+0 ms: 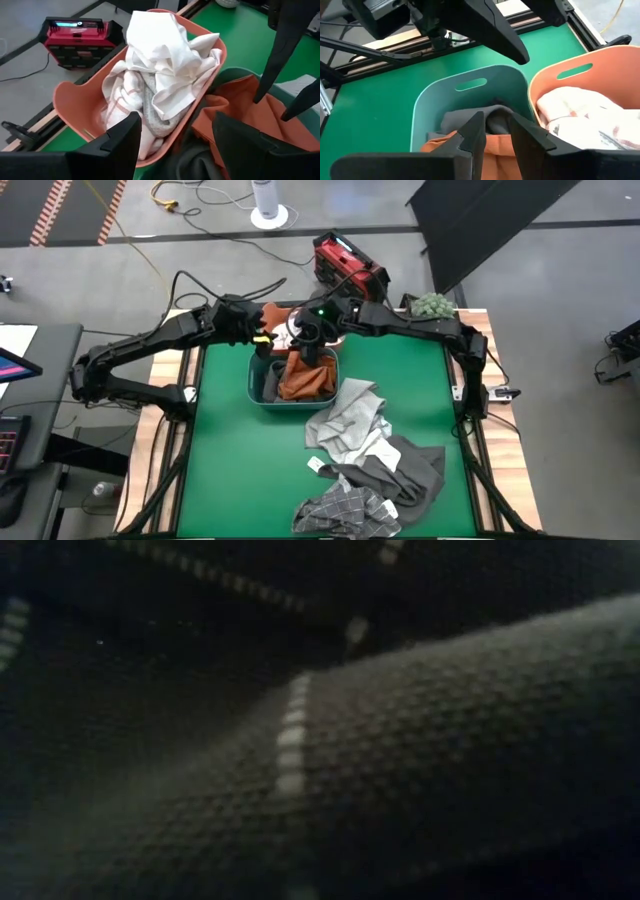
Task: Sort towels by color in basket
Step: Put the orange towel into the green bin
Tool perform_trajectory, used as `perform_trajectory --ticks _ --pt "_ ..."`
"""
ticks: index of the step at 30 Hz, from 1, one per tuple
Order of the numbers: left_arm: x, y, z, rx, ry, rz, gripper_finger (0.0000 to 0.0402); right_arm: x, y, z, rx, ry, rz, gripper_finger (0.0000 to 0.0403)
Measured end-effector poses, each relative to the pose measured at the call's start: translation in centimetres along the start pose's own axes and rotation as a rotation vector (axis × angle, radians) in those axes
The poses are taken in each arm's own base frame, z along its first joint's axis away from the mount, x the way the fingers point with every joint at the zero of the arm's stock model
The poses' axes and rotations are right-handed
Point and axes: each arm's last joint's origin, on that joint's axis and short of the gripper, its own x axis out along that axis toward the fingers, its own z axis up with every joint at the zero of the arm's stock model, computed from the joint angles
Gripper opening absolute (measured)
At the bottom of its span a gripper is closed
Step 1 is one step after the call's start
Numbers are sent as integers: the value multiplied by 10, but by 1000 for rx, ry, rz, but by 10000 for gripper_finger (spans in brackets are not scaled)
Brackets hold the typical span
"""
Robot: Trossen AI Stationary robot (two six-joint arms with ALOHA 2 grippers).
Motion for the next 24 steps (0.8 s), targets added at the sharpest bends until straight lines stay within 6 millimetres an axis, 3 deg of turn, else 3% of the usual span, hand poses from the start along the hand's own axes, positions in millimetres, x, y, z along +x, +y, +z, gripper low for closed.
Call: perform_trajectory --ticks 9,24 --pt "0 0 0 0 -3 -9 231 2 7 0 -10 0 12 118" --pt "0 0 1 30 -11 -10 168 2 9 1 -20 -14 18 118"
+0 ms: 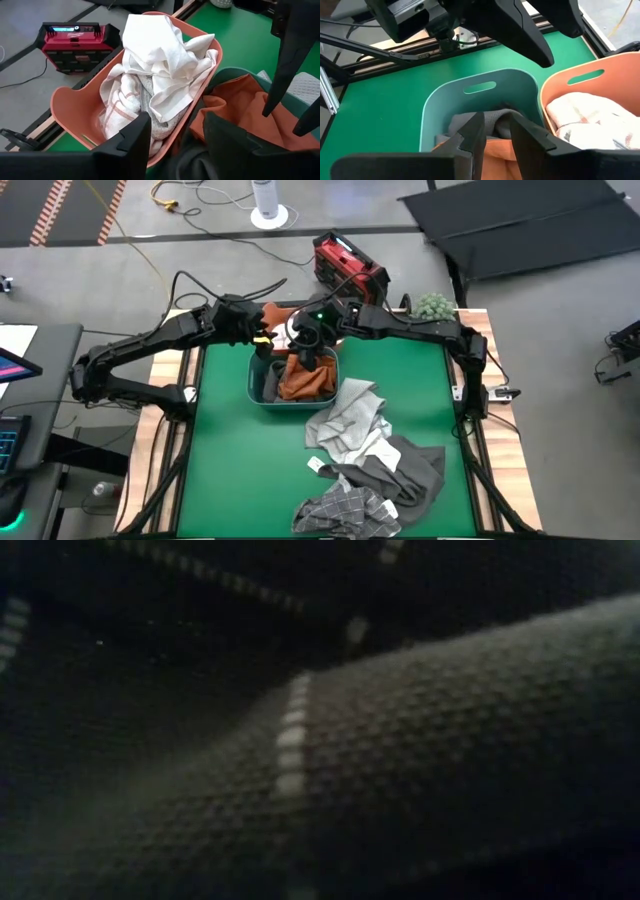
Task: Sort towels by color in basket
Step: Put the orange towel into the green bin
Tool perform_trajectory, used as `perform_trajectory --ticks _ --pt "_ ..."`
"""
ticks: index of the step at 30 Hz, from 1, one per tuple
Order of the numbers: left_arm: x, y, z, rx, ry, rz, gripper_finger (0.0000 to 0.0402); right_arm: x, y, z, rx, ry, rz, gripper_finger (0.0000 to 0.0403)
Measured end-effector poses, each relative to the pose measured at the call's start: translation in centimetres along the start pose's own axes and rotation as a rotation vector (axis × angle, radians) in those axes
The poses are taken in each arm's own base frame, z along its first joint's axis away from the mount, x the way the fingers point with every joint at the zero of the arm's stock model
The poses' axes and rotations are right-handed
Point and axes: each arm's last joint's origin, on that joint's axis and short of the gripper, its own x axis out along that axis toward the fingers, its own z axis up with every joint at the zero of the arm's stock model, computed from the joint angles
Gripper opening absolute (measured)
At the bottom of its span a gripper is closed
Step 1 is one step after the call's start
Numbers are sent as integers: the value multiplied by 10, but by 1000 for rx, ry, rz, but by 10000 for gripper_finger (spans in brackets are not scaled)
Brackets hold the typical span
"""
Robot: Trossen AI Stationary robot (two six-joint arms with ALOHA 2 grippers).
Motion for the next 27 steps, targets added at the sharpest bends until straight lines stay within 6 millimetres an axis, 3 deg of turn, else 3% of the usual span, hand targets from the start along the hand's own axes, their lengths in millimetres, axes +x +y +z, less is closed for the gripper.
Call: perform_trajectory --ticks 27 --pt "0 0 0 14 -4 1 166 -1 -3 0 -21 -1 -5 118"
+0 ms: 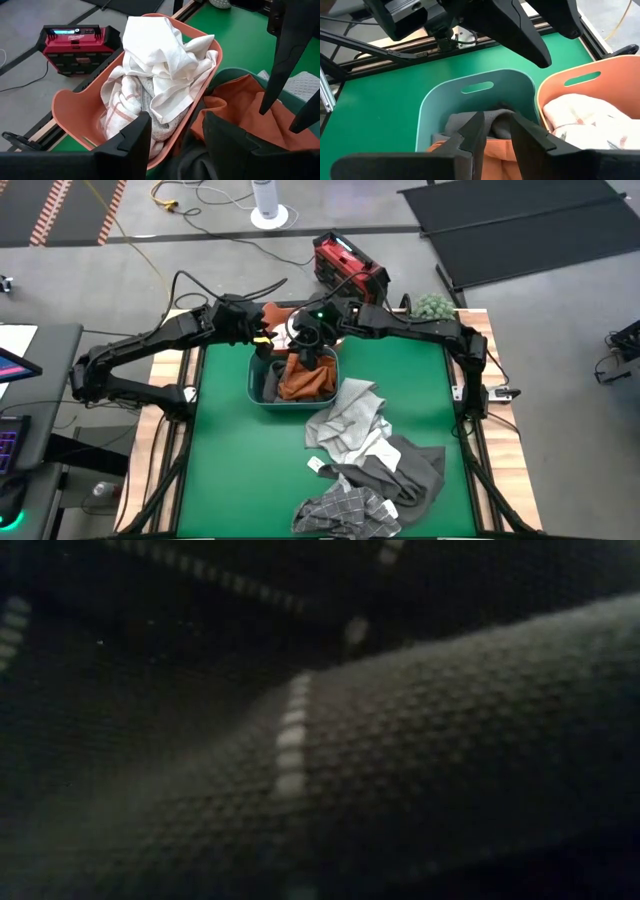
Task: Sort towels by color in basket
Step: Put the orange towel into the green bin
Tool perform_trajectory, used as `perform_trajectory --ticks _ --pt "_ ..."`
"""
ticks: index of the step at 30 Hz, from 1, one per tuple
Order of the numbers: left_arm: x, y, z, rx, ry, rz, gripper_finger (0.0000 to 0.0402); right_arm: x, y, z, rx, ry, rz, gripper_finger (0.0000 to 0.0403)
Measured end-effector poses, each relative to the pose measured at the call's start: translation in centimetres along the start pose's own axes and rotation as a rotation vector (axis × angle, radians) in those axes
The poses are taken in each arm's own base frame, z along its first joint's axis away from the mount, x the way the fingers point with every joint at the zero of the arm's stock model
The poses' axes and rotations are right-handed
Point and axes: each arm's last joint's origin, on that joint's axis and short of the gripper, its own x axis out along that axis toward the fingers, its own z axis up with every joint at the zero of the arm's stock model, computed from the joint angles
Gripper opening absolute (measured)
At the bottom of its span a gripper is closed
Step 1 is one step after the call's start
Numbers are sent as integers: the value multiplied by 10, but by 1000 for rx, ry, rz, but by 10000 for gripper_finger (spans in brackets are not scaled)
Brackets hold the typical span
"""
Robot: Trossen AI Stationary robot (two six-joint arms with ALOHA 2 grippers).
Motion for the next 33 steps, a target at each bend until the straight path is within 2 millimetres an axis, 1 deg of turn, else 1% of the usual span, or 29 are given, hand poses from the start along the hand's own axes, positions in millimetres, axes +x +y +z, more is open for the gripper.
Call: perform_trajectory --ticks 4,6,10,12,16,19,23,26,28,30,33 --pt "0 0 1 8 -6 -3 167 -1 -1 -1 -5 14 -3 118" --pt "-1 -1 3 4 -29 -42 166 -7 -3 -2 7 45 -11 118" --pt "-2 -7 12 16 -115 -207 167 -28 -9 3 6 73 -32 118" --pt "-3 -9 16 21 -147 -257 167 -38 -13 5 0 78 -45 118" --pt "1 -9 16 19 -150 -232 167 -56 -24 5 2 99 -101 118" --pt "7 -8 16 25 -156 -178 167 -77 -29 7 12 109 -141 118" --pt "30 -11 11 11 -89 -174 167 -99 -35 4 21 153 -171 118" --pt "55 -18 3 25 -11 -183 167 -108 -39 2 41 178 -184 118" --pt "72 -23 -4 40 53 -190 167 -112 -41 0 61 198 -191 118" --pt "86 -29 -12 45 116 -249 167 -113 -44 -4 79 231 -195 118" --pt "101 -36 -27 58 241 -328 167 -114 -43 -10 93 290 -191 118"
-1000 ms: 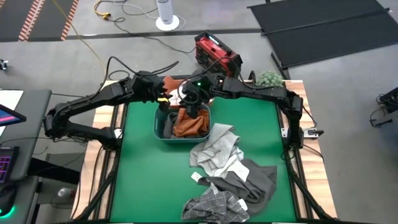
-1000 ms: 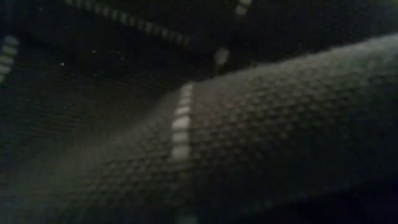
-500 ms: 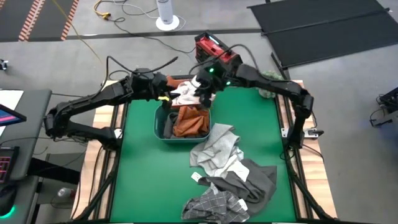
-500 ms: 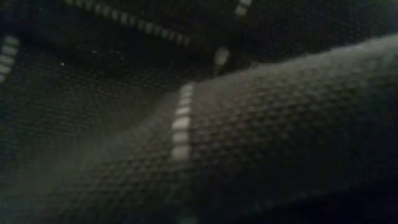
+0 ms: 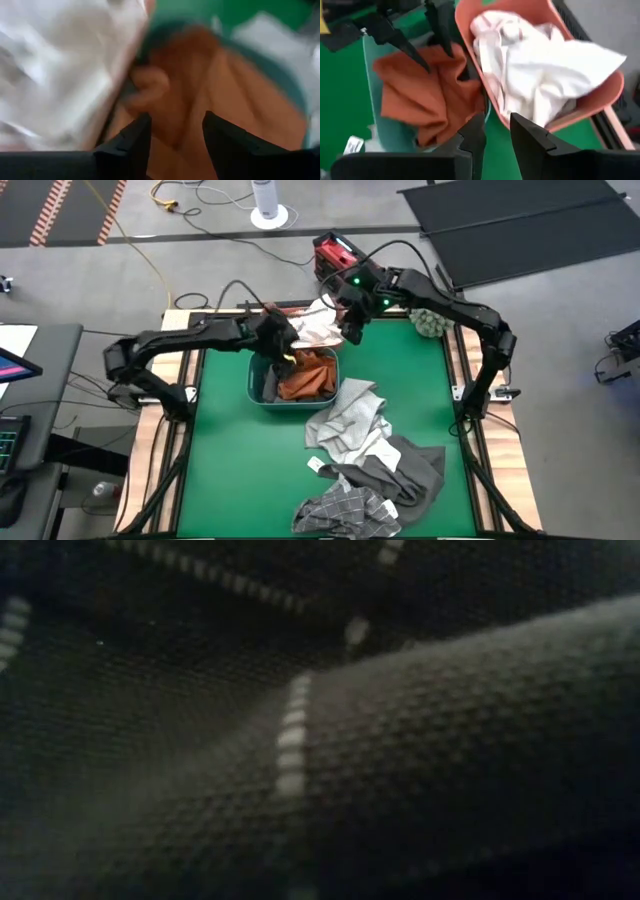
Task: Sort towels by color in basket
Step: Put the orange towel into the green bin, then put the gray pattern towel into the green bin
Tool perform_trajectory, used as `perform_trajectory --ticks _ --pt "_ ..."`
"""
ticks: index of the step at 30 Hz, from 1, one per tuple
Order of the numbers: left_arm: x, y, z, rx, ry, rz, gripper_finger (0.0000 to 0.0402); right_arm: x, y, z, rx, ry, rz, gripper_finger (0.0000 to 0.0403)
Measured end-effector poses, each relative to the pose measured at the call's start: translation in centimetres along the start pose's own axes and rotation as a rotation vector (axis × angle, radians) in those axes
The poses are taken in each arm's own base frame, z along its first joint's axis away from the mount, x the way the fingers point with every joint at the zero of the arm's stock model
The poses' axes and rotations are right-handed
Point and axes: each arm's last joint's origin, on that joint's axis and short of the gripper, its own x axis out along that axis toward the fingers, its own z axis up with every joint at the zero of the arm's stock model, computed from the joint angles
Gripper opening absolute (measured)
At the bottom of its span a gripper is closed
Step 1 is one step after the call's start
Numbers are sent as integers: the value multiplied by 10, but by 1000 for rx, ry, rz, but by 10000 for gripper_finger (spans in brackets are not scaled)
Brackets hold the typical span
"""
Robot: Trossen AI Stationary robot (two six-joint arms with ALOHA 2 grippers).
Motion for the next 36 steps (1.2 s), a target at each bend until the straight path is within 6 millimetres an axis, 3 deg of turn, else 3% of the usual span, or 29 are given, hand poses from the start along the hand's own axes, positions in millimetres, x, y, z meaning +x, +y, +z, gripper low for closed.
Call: perform_trajectory --ticks 5,9,17,21,27,31,36 --pt "29 0 -20 13 199 10 167 -2 14 -11 -47 111 29 118" --pt "29 0 -21 9 215 21 167 -7 28 -19 -111 180 30 118" --pt "-16 -9 0 119 66 19 167 0 60 -44 -254 390 142 118" --pt "-44 -13 -1 171 41 53 167 21 66 -63 -235 472 273 119" --pt "-82 -16 -6 119 -6 137 167 56 79 -97 -175 595 285 119" --pt "-99 -17 -7 117 -57 186 167 56 105 -107 -128 640 244 119" --pt "-114 -16 -9 193 -88 230 167 42 151 -105 -125 490 245 119"
